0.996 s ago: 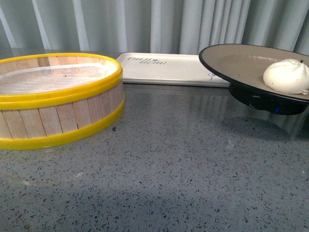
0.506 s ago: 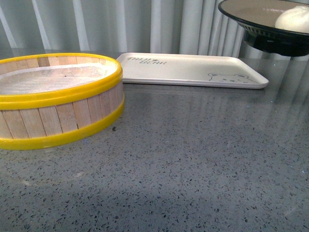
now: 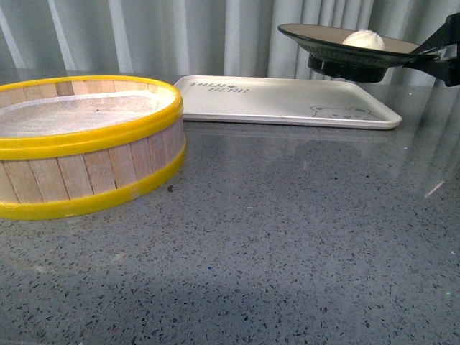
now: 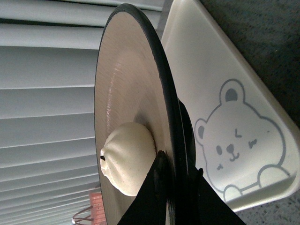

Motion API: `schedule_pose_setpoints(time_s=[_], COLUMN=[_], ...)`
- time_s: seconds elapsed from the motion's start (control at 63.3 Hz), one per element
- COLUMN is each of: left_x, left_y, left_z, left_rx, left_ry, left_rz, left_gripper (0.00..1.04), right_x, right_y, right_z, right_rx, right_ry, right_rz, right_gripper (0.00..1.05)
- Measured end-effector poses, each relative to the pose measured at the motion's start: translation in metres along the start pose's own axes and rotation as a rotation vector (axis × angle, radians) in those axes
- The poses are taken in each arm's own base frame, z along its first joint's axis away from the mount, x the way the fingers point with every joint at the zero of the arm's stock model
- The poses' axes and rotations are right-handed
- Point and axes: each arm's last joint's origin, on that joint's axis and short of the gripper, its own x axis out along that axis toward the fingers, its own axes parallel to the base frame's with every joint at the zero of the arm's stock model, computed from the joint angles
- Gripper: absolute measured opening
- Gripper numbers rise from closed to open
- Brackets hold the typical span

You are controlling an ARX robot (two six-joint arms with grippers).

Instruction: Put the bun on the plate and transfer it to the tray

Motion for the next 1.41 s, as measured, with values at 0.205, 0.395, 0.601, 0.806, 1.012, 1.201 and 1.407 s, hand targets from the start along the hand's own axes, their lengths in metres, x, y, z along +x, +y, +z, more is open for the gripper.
schedule_pose_setpoints(time_s=[0.205, 0.395, 0.601, 0.806, 1.012, 1.201, 1.407], left_x=[0.000, 0.000, 0.000, 0.000, 0.000, 0.000, 0.000], left_y=[0.000, 0.000, 0.000, 0.000, 0.000, 0.000, 0.000], left_z=[0.000, 0.000, 0.000, 0.000, 0.000, 0.000, 0.000], left_rx=[0.000, 0.000, 0.000, 0.000, 0.000, 0.000, 0.000], left_ry=[0.000, 0.000, 0.000, 0.000, 0.000, 0.000, 0.000], left_rz=[0.000, 0.000, 0.000, 0.000, 0.000, 0.000, 0.000], left_gripper=[0.98, 0.98, 0.98, 0.98, 0.98, 0.98, 0.98], right_x=[0.027, 0.048, 0.060, 0.062, 0.062, 0.061, 0.060], right_y=[0.000, -0.007, -0.014, -0.015, -0.016, -0.019, -0.020], right_z=[0.011, 0.011, 0.006, 0.004, 0.004, 0.003, 0.001], right_rx=[-0.021, -0.035, -0.046, -0.060, -0.073, -0.080, -0.092], right_ry=[0.015, 0.050, 0.073, 0.088, 0.087, 0.092, 0.088], right_rz=[-0.028, -0.043, -0.053, -0.049, -0.050, -0.056, -0.068], right_gripper=[0.03, 0.03, 0.03, 0.03, 0.03, 0.03, 0.03])
